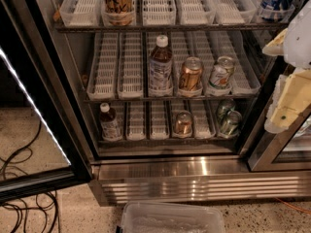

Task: Pick green can from bottom shelf of fridge

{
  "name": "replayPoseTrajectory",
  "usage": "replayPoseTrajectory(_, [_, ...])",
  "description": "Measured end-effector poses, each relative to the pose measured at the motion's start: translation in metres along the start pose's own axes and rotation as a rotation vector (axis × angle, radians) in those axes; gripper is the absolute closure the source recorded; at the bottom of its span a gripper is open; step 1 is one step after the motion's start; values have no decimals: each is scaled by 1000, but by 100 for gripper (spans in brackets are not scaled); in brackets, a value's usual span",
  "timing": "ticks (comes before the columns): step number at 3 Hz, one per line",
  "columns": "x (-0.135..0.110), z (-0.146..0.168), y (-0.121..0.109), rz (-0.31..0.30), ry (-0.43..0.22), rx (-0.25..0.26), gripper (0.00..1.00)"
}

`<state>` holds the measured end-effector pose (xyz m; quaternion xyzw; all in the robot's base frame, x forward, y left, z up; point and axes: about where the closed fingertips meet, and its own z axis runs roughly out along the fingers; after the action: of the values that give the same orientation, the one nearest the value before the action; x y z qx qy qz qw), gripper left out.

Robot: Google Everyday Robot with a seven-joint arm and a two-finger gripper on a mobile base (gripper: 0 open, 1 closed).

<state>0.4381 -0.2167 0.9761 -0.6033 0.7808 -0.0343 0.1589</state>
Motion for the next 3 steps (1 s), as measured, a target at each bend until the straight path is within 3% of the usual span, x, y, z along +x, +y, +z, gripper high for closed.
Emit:
replayPoseTrajectory(1, [0,0,0,0,0,0,0])
replayPoseTrajectory(2, [-1,16,-2,47,-36,24,0])
replayPoseTrajectory(3, [8,56,12,154,-120,22,0])
